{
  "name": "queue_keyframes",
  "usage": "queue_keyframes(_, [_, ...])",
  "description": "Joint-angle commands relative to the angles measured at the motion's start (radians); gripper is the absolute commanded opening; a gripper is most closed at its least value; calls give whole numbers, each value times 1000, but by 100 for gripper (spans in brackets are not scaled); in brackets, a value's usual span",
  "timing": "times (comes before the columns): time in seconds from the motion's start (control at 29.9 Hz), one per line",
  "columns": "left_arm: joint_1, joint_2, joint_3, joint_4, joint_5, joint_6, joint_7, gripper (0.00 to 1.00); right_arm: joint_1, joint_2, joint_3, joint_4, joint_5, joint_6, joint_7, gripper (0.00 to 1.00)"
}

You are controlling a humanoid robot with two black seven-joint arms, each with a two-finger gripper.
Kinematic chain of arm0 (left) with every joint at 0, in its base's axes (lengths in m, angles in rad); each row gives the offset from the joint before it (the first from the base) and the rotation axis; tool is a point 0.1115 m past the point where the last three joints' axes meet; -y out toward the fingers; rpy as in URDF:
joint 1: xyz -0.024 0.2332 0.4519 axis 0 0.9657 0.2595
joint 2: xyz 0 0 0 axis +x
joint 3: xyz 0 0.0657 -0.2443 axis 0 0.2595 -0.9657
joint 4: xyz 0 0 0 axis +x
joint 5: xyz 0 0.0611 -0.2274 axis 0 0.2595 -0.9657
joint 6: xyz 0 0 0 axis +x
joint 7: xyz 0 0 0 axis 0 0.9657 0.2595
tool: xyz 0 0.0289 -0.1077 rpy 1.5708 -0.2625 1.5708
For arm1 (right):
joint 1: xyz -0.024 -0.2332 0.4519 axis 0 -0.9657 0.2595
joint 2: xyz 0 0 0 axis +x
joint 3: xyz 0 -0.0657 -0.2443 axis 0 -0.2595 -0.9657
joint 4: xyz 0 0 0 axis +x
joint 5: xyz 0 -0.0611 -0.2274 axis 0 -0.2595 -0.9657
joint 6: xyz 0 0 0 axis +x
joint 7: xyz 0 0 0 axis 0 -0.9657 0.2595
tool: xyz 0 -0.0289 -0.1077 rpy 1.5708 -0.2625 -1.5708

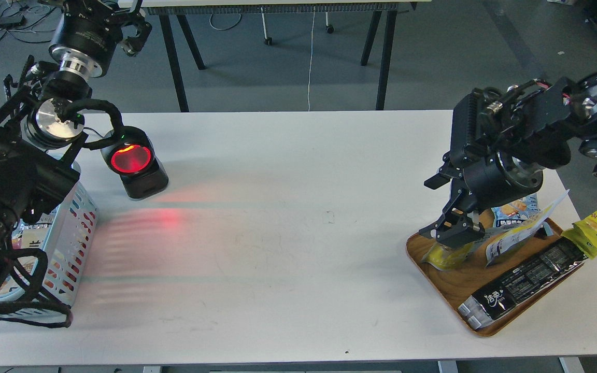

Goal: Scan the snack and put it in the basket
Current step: 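Grasp the yellow snack bag on the tray with the right gripper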

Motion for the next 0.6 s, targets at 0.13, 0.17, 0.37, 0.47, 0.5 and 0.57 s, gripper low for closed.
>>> queue_keyframes(0.13, [0,3,0,0,0,-4,-2,100,-10,-30,-75,25,-101,-3,0,79])
queue_keyframes(0.17, [0,5,0,0,0,-7,-2,100,-13,-30,-89,23,-123,-3,0,76])
queue_keyframes(0.37, [0,17,-2,0,0,-13,-2,100,-28,-29,-100,12,-146,-5,0,58])
queue_keyframes(0.47, [0,17,-2,0,0,-13,-2,100,-30,-24,-100,11,-146,-17,0,47])
queue_keyframes(0.5, [0,16,-2,0,0,-13,-2,100,-30,-24,-100,11,-146,-17,0,41])
queue_keyframes(0.57, [0,16,-2,0,0,-12,-3,100,-30,-22,-100,9,-146,-17,0,32])
